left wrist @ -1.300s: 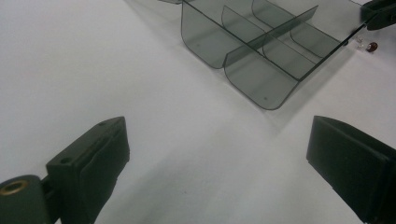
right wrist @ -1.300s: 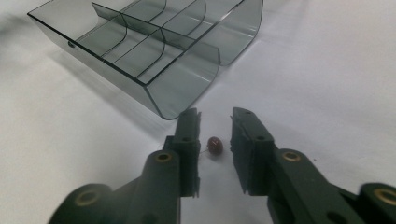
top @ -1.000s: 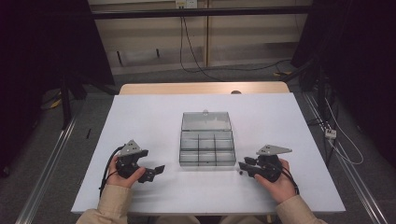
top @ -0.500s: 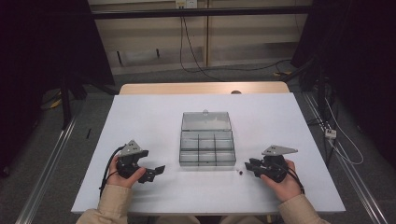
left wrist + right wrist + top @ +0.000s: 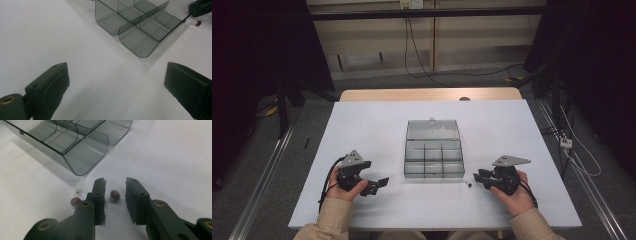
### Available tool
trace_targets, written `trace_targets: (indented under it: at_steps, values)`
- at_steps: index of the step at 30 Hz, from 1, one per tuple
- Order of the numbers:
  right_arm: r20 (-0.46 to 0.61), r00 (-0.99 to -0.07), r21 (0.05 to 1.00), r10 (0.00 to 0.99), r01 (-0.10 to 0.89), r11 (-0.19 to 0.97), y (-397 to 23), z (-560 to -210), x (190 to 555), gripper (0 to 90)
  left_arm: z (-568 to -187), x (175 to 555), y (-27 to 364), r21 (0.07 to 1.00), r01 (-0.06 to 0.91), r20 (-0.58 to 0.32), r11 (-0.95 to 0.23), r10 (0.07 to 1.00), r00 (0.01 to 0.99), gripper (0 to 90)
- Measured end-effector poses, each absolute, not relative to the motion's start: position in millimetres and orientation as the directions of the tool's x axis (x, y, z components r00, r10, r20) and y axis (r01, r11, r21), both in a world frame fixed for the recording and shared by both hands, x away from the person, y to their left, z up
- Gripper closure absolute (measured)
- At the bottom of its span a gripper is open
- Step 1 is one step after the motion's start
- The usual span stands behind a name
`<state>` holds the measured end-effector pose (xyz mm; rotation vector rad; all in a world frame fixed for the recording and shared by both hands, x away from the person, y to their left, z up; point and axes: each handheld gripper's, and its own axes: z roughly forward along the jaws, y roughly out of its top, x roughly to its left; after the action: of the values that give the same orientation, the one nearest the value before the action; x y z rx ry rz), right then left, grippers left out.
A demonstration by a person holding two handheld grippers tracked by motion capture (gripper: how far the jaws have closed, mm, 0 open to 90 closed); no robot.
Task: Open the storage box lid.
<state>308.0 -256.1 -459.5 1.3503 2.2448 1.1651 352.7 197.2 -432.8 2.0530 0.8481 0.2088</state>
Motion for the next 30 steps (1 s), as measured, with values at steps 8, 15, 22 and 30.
trace_targets:
  at_steps: [8, 15, 22, 30]
  values:
    - [0.171, -0.506, 0.754, 0.846, 0.62, 0.218, -259, -458, 306, 68.4, -433, 352, 197, 0.784, 0.49, -0.162, -0.38, 0.638, 0.753, 5.9]
    - [0.185, -0.494, 0.764, 0.849, 0.616, 0.193, -262, -454, 303, 66.9, -433, 352, 197, 0.784, 0.491, -0.163, -0.379, 0.637, 0.753, 6.0]
    - [0.177, -0.487, 0.769, 0.855, 0.61, 0.189, -271, -448, 299, 79.7, -433, 353, 198, 0.784, 0.491, -0.16, -0.38, 0.64, 0.752, 6.1]
    - [0.178, -0.507, 0.737, 0.844, 0.637, 0.227, -270, -456, 301, 90.0, -433, 353, 197, 0.783, 0.493, -0.164, -0.38, 0.638, 0.752, 6.1]
